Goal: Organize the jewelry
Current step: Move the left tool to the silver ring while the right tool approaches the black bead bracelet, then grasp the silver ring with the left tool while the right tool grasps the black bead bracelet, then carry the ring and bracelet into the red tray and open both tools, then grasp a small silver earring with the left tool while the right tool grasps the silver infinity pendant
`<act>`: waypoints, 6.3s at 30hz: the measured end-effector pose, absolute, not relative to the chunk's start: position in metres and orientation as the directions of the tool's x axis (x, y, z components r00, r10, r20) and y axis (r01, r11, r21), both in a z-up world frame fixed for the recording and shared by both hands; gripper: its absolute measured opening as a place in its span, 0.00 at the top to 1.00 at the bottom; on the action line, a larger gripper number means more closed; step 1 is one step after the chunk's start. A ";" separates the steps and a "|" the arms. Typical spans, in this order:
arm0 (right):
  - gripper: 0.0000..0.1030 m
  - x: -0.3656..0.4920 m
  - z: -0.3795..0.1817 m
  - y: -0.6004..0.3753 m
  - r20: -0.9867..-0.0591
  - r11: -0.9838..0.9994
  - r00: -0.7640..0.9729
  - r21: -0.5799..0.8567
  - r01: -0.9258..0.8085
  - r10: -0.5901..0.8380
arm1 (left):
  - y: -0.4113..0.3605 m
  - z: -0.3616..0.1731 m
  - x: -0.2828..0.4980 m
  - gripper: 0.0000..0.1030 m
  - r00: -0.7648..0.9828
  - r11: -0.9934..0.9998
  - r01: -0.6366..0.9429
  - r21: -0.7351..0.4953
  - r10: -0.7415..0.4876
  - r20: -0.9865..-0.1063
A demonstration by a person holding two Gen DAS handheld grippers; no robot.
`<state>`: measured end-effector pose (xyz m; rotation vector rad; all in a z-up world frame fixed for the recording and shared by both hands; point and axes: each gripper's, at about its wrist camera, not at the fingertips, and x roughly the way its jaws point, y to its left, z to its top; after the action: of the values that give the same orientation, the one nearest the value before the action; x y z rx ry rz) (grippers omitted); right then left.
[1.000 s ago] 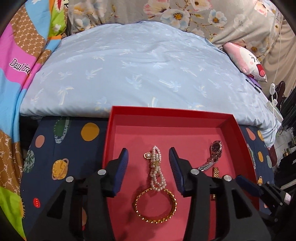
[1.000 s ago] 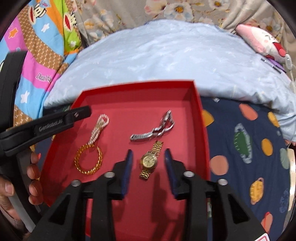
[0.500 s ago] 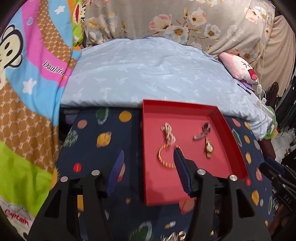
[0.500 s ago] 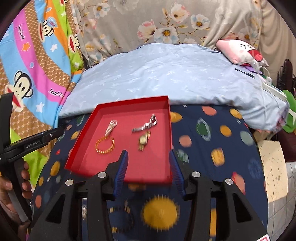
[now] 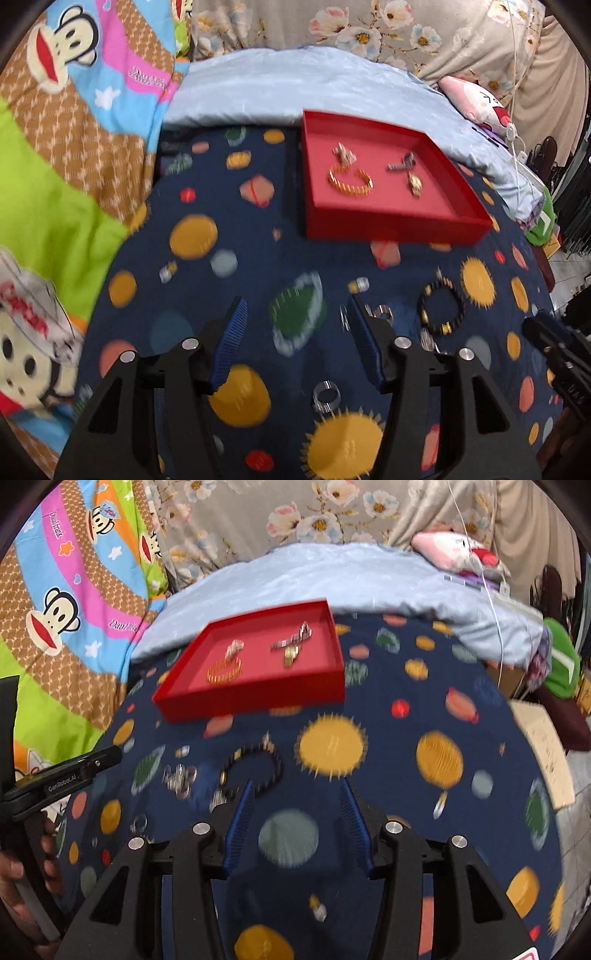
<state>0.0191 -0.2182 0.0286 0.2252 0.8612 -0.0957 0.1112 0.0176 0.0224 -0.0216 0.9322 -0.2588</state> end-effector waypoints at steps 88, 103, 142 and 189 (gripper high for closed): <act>0.93 0.055 0.001 -0.212 -0.778 0.954 0.627 0.219 0.207 0.042 | -0.002 -0.025 0.059 0.81 0.505 0.937 0.319 -0.140 -0.293 -0.812; 0.93 0.054 0.006 -0.209 -0.770 0.952 0.636 0.232 0.199 0.054 | 0.002 -0.022 0.062 0.91 0.488 0.933 0.315 -0.173 -0.315 -0.814; 0.93 0.206 0.073 -0.225 -0.718 0.978 0.680 0.208 0.006 0.149 | -0.101 0.083 0.281 0.92 0.579 0.888 0.434 -0.155 -0.407 -0.706; 0.76 0.056 0.018 -0.203 -0.772 0.981 0.631 0.170 0.098 0.071 | 0.006 0.027 0.137 0.36 0.632 0.984 0.178 0.022 -0.097 -0.769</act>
<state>0.0560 -0.2027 0.0184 0.2035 0.8894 -0.0159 0.1372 0.0056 0.0270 0.0990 0.8730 -0.1580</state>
